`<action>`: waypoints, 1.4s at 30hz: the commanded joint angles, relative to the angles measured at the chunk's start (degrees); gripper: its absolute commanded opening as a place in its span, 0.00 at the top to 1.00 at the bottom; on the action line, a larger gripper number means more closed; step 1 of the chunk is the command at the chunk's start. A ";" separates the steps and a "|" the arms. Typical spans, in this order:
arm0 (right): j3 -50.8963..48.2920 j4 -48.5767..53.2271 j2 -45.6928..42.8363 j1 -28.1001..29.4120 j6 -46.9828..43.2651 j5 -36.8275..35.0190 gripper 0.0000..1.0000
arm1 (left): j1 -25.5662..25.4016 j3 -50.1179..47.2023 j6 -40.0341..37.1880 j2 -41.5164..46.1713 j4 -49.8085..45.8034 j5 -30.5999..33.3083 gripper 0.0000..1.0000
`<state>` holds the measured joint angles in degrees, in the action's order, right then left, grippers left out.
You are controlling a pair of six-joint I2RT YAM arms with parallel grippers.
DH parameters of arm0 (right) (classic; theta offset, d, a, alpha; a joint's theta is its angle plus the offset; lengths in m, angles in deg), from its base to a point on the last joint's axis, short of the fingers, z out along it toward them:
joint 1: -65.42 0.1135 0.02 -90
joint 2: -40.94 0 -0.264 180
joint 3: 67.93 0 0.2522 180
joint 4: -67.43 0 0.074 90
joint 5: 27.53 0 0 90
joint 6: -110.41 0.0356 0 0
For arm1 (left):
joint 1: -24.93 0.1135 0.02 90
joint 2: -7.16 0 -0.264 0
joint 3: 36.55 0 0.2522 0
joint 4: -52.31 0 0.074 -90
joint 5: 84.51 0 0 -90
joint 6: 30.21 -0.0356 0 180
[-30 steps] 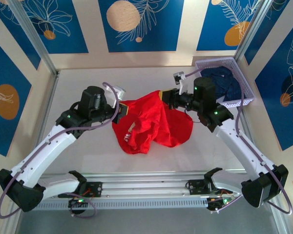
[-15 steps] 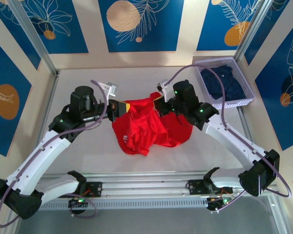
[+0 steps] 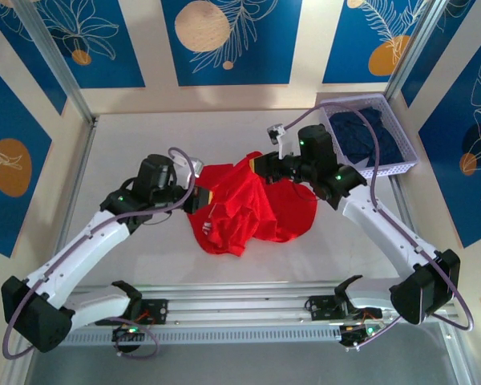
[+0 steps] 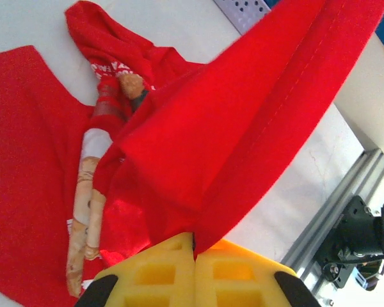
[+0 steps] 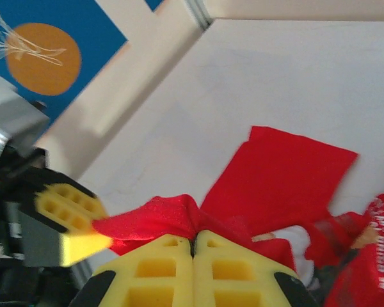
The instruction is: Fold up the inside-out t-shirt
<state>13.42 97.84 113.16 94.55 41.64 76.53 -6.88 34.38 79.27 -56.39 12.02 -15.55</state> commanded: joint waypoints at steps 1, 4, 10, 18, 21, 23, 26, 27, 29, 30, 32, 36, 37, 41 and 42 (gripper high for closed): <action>-1.36 -5.70 0.19 -0.49 7.10 6.83 1.00 | -0.53 -1.93 1.01 0.59 6.10 -3.74 0.95; -1.93 -6.97 0.59 -0.72 8.71 7.64 1.00 | -0.51 -3.86 2.67 1.01 9.04 -4.64 0.88; -2.28 -7.14 1.00 -1.17 9.11 7.42 1.00 | -1.67 -6.84 4.21 5.00 10.56 -0.15 0.71; -2.03 -7.15 1.67 -1.53 8.91 7.60 1.00 | -7.69 -10.38 2.82 10.34 8.69 10.13 0.63; -1.80 -7.13 1.87 -1.61 8.83 7.80 1.00 | -9.46 -11.16 3.90 9.32 9.55 9.54 0.61; -1.76 -7.15 2.09 -1.61 8.82 8.00 1.00 | -9.72 -11.86 4.95 8.52 12.23 8.07 0.60; -1.84 -7.41 2.14 -1.63 9.04 8.41 1.00 | -9.71 -11.49 6.03 6.60 15.09 7.98 0.59; -1.85 -7.50 2.13 -1.61 9.02 8.56 1.00 | -9.76 -10.94 6.12 6.03 15.34 8.55 0.59; -1.72 -6.86 2.14 -1.61 8.62 8.78 1.00 | -9.76 -9.54 5.69 5.54 14.00 12.11 0.58; -1.55 -6.19 2.11 -1.61 7.96 8.93 1.00 | -9.77 -8.67 4.35 5.75 12.92 14.12 0.58; -1.20 -4.87 2.00 -1.56 6.49 9.52 1.00 | -9.76 -6.90 1.36 6.38 10.98 17.12 0.57; -0.53 -1.94 2.05 -1.19 3.78 9.78 1.00 | -9.84 -3.37 -3.78 6.09 10.07 18.05 0.53; -0.58 -1.81 2.05 -1.02 3.56 9.86 1.00 | -9.87 -2.23 -4.84 5.29 9.63 17.51 0.52; -0.71 -2.10 2.13 -0.22 3.79 10.27 1.00 | -11.18 2.19 -8.75 0.50 9.12 15.62 0.45; -0.71 -2.29 2.13 -0.21 3.98 10.44 1.00 | -11.58 3.11 -9.70 -0.88 8.96 15.35 0.43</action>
<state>11.65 94.69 115.22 93.76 46.75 85.19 -17.11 34.84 74.31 -54.38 22.45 0.21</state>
